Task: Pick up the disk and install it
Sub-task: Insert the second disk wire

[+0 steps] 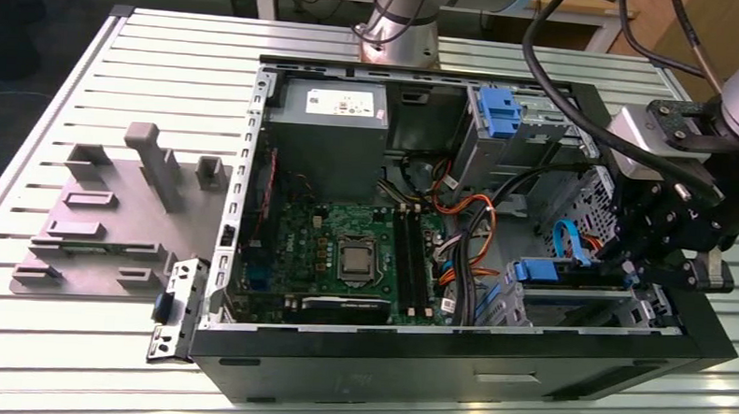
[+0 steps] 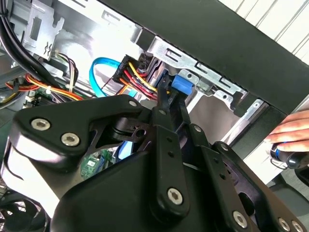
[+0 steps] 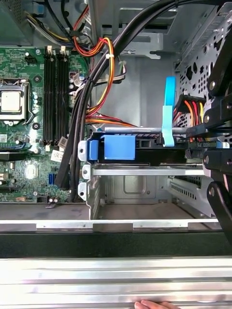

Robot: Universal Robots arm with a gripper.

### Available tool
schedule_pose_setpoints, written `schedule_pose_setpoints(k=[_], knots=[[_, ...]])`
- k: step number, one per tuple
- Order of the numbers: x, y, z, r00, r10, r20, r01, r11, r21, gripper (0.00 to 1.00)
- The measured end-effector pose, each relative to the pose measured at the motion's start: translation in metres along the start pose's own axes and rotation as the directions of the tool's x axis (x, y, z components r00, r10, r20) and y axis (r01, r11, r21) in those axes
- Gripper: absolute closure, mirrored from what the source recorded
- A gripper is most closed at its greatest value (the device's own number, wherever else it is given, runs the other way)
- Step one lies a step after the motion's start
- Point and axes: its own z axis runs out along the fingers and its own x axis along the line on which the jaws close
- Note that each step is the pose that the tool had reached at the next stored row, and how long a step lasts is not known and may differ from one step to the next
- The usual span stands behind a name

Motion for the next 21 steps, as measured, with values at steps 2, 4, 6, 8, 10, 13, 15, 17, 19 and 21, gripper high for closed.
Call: schedule_pose_setpoints(k=[2,4,6,8,10,13,15,17,19,21], knots=[[0.0,-0.0004,0.0001,1.0,0.0,0.0001,0.0,1.0,0.0,0.76],[0.0001,-0.0005,0.0001,1.0,0.0,0.0001,0.0,1.0,0.0,0.76],[0.0001,-0.0005,0.0001,1.0,0.0,0.0001,0.0,1.0,0.0,0.76],[0.0001,-0.0006,0.0001,1.0,0.0,0.0001,0.0,1.0,0.0,0.76],[0.0001,-0.0006,0.0,1.0,0.0,-0.0001,0.0,1.0,0.0,0.78],[0.0001,-0.0007,0.0001,1.0,0.0,0.0,0.0,1.0,0.0,0.84],[0.0001,-0.0007,0.0001,1.0,0.0,0.0001,0.0,1.0,0.0,0.84],[0.0001,-0.0009,0.0001,1.0,0.0,0.0001,0.0,1.0,0.0,0.84],[0.0001,-0.001,0.0001,1.0,0.0,0.0001,0.0,1.0,0.0,0.84],[0.0001,-0.001,0.0,1.0,0.0,0.0002,0.0,1.0,0.0,0.84]])
